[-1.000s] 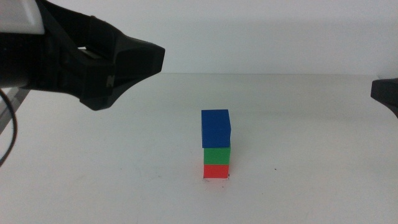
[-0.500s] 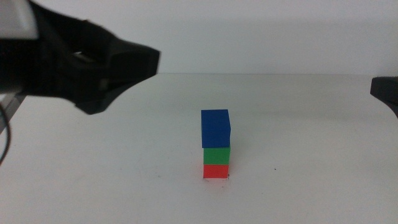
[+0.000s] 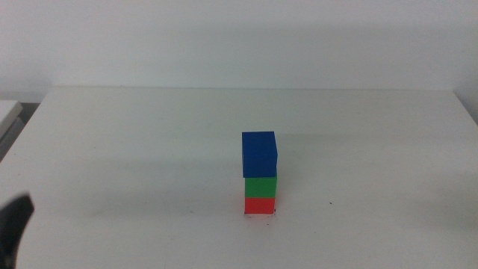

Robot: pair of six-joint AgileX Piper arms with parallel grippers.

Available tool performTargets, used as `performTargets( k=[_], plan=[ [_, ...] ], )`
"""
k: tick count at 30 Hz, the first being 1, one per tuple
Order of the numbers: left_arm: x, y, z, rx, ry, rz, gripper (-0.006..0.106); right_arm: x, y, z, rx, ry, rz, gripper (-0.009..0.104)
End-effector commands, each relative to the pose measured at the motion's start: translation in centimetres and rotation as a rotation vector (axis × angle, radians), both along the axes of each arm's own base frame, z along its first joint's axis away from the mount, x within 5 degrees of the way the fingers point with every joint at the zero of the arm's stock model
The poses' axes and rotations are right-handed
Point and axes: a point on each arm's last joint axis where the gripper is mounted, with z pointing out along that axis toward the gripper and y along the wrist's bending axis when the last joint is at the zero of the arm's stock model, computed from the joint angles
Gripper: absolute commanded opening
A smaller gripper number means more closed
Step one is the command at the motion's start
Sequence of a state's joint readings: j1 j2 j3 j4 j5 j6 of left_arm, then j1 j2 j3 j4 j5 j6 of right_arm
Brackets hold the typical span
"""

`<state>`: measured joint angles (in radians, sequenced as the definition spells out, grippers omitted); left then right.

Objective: Stack red cubes first, then green, then blue cubes in a specific spot.

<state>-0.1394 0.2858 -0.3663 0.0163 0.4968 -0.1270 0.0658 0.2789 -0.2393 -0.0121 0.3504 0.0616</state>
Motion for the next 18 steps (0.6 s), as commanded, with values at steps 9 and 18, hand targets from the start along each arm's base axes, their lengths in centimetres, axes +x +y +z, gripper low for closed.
performTargets(
  k=[9,18],
  plan=[
    [-2.1,0.5,-5.4,-0.042,-0.165,0.067,0.094,-2.2,-0.6,-5.8,-0.019,-0.064,-0.074,0.093],
    [-1.3,0.5,-7.7,-0.048,-0.229,0.067,0.094,-2.1,-0.6,-5.7,-0.018,-0.109,-0.073,0.093]
  ],
)
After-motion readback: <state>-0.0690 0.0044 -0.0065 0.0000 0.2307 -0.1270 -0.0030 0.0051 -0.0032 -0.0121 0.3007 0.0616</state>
